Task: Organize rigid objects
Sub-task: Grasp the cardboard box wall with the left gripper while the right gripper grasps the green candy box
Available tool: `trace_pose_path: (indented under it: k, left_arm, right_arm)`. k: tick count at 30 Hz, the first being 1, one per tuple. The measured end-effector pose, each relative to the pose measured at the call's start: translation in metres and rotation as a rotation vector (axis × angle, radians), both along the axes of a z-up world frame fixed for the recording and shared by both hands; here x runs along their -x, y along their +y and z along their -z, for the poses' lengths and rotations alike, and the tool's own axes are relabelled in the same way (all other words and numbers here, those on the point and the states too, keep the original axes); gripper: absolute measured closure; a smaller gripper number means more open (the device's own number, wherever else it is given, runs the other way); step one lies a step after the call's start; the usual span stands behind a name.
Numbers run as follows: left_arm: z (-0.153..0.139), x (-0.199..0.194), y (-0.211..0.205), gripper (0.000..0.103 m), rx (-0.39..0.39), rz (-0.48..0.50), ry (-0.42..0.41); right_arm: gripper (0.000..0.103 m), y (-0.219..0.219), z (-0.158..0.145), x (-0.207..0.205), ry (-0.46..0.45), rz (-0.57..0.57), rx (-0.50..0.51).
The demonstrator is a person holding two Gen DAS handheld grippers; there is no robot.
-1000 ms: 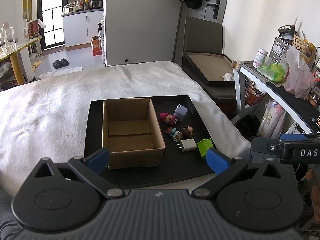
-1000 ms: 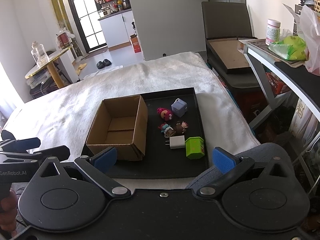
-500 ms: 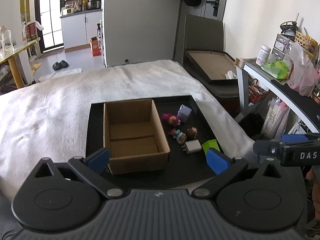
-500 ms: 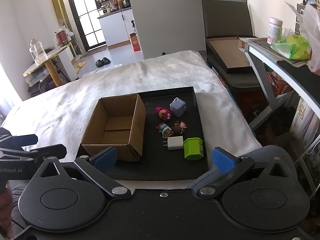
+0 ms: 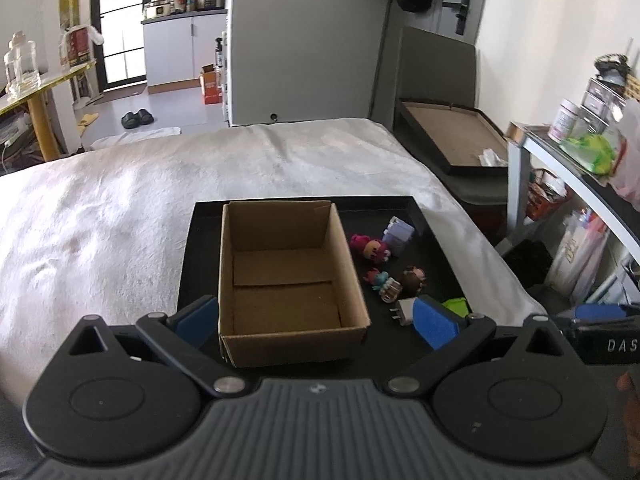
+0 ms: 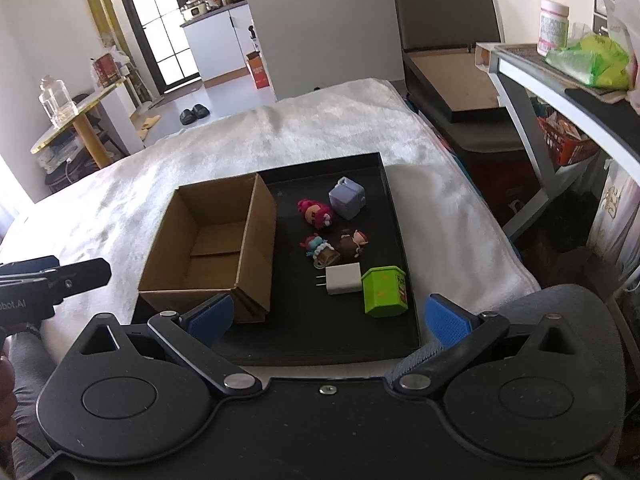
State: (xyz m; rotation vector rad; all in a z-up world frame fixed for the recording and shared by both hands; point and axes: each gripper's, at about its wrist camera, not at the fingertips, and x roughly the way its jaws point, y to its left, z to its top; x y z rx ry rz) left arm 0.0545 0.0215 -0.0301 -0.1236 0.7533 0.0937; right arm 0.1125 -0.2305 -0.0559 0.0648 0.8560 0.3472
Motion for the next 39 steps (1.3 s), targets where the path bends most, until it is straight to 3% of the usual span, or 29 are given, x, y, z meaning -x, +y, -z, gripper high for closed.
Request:
trace_pose_path:
  k: [8,21,32,39]
  left_arm:
    - [0.022,-0.02,0.012,0.001,-0.003,-0.08,0.021]
    - [0.057,-0.061,0.048,0.001,0.078,-0.179,0.093]
    - [0.087,-0.087,0.079,0.002,0.152,-0.251,0.113]
    - [0.111,-0.092,0.09,0.005,0.218,-0.272,0.105]
  right_arm:
    - [0.0,-0.001,0.021,-0.021,0.029,0.017,0.02]
    - [0.0,0.004,0.054,-0.057,0.069,0.046,0.05]
    - [0.012,0.002,0.077,-0.084,0.128,0.069,0.037]
    - [0.035,0.0,0.102,-0.101,0.192,0.089,0.049]
